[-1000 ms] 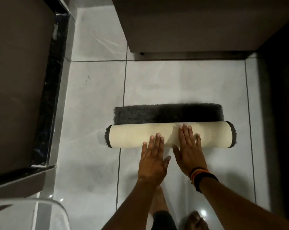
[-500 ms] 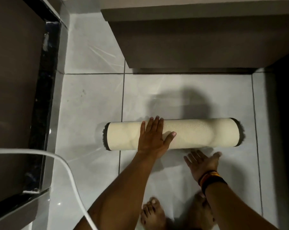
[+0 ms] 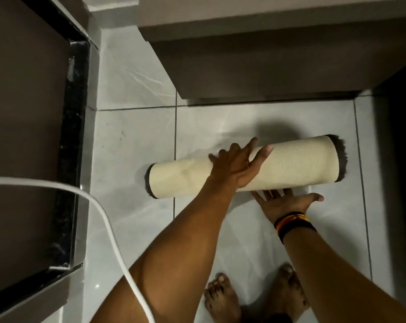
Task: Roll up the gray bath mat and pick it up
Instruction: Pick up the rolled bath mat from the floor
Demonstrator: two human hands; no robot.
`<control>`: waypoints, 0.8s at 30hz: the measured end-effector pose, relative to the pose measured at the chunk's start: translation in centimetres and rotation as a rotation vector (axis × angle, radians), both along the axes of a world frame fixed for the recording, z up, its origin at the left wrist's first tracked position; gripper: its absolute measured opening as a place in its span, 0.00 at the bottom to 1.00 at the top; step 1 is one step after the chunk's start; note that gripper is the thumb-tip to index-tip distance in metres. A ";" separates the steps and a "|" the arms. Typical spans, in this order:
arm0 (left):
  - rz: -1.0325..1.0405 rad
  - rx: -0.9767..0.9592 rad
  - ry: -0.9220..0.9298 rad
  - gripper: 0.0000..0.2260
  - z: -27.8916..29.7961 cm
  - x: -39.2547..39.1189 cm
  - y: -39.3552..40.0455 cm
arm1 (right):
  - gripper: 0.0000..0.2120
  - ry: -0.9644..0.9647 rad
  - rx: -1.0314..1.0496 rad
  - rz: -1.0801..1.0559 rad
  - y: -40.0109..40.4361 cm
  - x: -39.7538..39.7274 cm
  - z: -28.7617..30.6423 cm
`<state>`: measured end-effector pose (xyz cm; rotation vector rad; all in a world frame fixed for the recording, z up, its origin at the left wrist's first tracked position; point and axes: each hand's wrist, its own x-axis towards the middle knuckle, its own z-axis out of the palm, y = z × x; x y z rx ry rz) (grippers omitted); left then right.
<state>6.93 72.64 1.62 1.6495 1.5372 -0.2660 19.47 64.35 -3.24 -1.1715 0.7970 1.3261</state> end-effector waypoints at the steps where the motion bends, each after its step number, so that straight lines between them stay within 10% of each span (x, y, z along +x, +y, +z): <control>1: 0.010 -0.022 0.011 0.36 1.2 -0.1 -0.2 | 0.50 -0.014 0.020 0.009 0.0 -0.3 1.3; 9: 0.767 -0.172 -0.182 0.59 17.6 -4.8 -1.0 | 0.51 -0.101 0.206 0.345 2.3 -7.5 16.7; 13: 1.173 -0.237 -0.499 0.52 26.7 -8.8 0.0 | 0.47 -0.086 0.262 0.559 4.8 -11.6 25.4; 18: 1.229 -0.203 -0.839 0.43 37.4 -13.8 4.8 | 0.45 -0.122 0.421 0.795 12.8 -15.6 37.4; 24: 1.328 0.106 -0.638 0.43 43.3 -19.4 15.9 | 0.49 -0.219 0.479 0.938 25.8 -22.0 44.9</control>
